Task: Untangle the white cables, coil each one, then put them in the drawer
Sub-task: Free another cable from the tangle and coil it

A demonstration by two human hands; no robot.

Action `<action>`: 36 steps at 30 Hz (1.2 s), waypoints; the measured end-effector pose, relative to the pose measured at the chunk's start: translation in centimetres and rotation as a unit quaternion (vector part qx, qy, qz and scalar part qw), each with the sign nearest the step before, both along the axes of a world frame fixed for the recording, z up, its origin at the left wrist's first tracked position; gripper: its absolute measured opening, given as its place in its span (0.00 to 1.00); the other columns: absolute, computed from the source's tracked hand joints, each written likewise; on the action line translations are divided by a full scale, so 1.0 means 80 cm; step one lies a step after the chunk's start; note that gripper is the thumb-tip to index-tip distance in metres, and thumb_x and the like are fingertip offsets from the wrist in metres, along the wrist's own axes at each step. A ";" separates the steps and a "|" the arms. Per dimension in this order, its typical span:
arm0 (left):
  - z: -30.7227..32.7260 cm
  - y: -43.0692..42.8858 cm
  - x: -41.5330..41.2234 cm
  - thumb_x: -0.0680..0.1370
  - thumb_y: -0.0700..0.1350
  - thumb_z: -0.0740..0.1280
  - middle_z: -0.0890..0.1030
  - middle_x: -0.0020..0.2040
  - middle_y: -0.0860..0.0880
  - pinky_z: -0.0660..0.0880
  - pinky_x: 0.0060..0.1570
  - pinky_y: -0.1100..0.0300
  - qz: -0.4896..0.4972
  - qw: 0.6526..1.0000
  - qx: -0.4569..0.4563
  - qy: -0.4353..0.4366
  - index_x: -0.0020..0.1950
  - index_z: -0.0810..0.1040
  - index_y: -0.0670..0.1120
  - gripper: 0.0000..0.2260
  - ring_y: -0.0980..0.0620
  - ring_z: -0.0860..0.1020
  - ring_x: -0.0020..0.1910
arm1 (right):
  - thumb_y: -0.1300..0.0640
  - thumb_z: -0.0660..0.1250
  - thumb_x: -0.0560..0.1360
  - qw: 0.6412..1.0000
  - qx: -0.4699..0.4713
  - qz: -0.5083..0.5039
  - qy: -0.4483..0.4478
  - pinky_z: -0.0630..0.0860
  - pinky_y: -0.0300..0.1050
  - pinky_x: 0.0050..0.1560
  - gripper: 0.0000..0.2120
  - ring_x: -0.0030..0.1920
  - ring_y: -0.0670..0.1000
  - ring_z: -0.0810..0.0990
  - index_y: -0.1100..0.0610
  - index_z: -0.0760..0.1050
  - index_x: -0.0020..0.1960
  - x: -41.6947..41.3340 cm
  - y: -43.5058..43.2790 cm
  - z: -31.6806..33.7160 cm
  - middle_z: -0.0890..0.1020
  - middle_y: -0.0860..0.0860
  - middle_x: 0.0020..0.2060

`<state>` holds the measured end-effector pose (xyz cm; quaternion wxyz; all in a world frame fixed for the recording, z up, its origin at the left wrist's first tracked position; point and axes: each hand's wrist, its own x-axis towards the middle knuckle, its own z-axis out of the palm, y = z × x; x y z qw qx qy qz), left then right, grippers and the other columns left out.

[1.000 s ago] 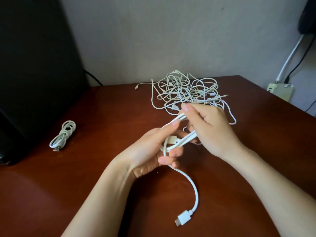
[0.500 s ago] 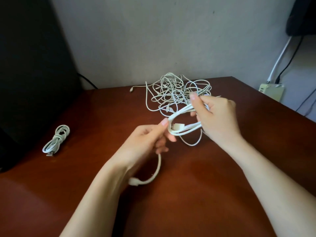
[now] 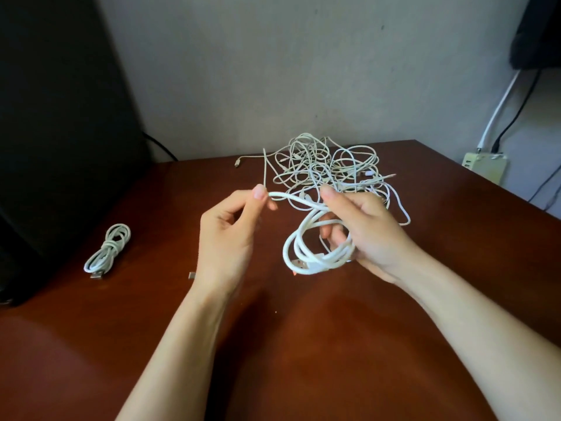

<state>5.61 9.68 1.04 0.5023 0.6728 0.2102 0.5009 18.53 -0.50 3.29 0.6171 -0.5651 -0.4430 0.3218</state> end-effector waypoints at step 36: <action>-0.016 -0.048 0.022 0.77 0.50 0.64 0.72 0.32 0.53 0.61 0.32 0.63 0.128 0.836 0.491 0.210 0.35 0.78 0.47 0.13 0.54 0.70 0.34 | 0.58 0.68 0.74 0.718 0.267 -0.375 -0.523 0.61 0.43 0.25 0.17 0.21 0.54 0.67 0.62 0.76 0.28 0.045 0.027 -0.045 0.73 0.55 0.20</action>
